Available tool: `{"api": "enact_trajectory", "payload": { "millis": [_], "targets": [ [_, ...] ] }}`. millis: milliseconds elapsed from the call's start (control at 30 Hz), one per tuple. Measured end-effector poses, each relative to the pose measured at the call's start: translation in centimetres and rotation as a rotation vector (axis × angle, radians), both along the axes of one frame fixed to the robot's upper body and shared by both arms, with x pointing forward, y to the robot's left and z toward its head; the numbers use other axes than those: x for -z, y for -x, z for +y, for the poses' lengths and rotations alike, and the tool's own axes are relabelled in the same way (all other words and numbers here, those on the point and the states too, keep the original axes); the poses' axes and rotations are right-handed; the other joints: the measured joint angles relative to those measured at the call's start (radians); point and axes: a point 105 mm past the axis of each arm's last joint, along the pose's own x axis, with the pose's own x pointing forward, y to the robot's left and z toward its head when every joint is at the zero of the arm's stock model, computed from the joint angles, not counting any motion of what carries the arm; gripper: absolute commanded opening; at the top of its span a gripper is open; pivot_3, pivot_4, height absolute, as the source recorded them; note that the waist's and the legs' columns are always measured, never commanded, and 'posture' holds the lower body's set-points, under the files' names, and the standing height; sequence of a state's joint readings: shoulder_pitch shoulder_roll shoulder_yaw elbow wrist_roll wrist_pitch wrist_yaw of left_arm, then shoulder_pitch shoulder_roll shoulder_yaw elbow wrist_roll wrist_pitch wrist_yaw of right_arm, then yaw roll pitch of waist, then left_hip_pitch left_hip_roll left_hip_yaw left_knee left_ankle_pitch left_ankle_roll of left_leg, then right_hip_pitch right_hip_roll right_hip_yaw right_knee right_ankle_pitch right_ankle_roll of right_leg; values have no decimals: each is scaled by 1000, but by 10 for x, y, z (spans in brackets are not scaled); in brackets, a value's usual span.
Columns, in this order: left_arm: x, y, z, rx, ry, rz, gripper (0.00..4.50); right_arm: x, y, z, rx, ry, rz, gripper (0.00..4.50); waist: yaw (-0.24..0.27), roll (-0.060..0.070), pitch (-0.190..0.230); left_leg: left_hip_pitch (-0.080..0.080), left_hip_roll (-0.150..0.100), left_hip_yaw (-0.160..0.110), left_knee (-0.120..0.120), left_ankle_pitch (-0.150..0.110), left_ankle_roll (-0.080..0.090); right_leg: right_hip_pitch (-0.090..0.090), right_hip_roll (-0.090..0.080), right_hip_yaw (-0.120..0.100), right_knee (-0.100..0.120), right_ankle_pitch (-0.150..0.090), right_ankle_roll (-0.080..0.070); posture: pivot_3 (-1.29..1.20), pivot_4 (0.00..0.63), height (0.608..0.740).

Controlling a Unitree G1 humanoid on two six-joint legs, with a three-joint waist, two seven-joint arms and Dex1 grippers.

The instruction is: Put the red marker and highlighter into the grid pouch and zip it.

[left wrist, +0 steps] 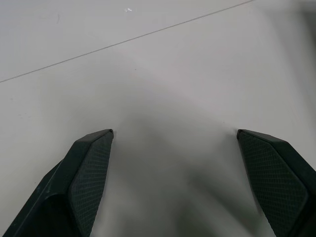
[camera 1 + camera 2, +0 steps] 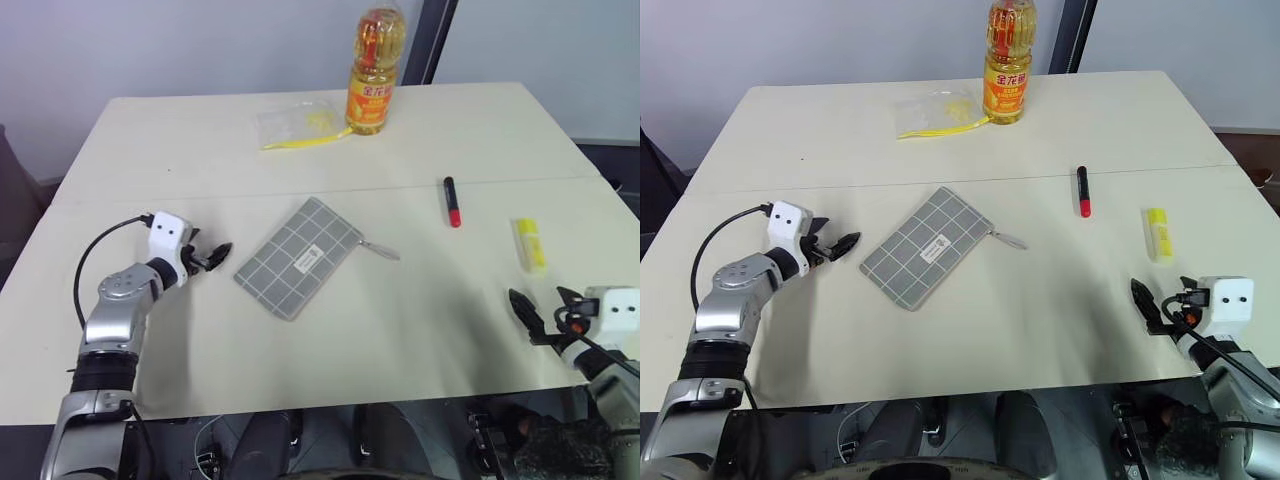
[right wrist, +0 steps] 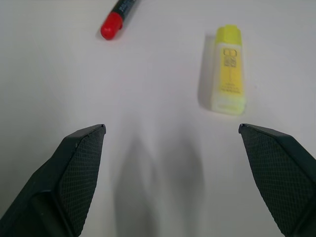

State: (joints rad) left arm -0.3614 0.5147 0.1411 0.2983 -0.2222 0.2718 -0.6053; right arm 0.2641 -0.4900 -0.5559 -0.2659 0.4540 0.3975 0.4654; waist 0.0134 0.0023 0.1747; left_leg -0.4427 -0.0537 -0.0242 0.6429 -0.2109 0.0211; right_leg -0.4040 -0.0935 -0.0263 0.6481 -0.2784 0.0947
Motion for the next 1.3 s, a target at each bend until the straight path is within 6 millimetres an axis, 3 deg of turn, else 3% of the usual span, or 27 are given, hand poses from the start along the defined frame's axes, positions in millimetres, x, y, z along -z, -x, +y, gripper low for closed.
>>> {"api": "enact_trajectory", "payload": {
  "millis": [233, 367, 567, 667, 900, 1167, 1300],
  "targets": [
    [0, -1, -2, -5, 16, -5, 4256, -9, -9, 6, -23, 1, -23, 4500, -1, 0, 0, 0, 0, 0, 0, 0, 0, 0, 0, 0, 0, 0, 0, 0, 150, 740],
    [-1, 2, -2, 5, 10, -19, 4256, -27, -27, 25, -102, 11, -66, 4500, -4, 0, 0, 0, 0, 0, 0, 0, 0, -1, 0, 0, 0, 0, 0, 0, 150, 740],
    [-1, 21, -2, 46, -31, -55, 4256, -51, -57, 68, -259, 8, -135, 4500, -2, 0, 0, 0, 0, 0, 0, 0, 0, -1, 0, 0, 0, 0, 0, 0, 150, 740],
    [-2, 31, -4, 67, -59, -80, 4500, -62, -73, 96, -365, 22, -158, 3634, -1, 0, 0, 0, 0, 0, 0, 0, 0, -1, -1, 0, 0, 0, 0, 0, 150, 740],
    [-8, 59, -6, 140, -122, -124, 4500, -50, -114, 140, -502, 101, -74, 45, -9, 0, 0, -1, 0, 1, 0, 0, 0, -3, -1, 0, -1, 0, 0, 0, 150, 740],
    [-11, 95, -20, 301, -320, -195, 4500, -32, -155, 167, -531, 188, 13, 45, -9, 0, 0, 0, 0, 3, -6, 0, 0, -4, -1, 0, -1, 0, -1, 0, 150, 740],
    [-8, 107, -36, 389, -390, -227, 4500, -19, -169, 176, -515, 200, 58, 45, -12, 0, 0, 0, -1, 3, -8, 0, 0, -5, -2, 0, -1, 1, -1, 0, 150, 740]
  ]
}}
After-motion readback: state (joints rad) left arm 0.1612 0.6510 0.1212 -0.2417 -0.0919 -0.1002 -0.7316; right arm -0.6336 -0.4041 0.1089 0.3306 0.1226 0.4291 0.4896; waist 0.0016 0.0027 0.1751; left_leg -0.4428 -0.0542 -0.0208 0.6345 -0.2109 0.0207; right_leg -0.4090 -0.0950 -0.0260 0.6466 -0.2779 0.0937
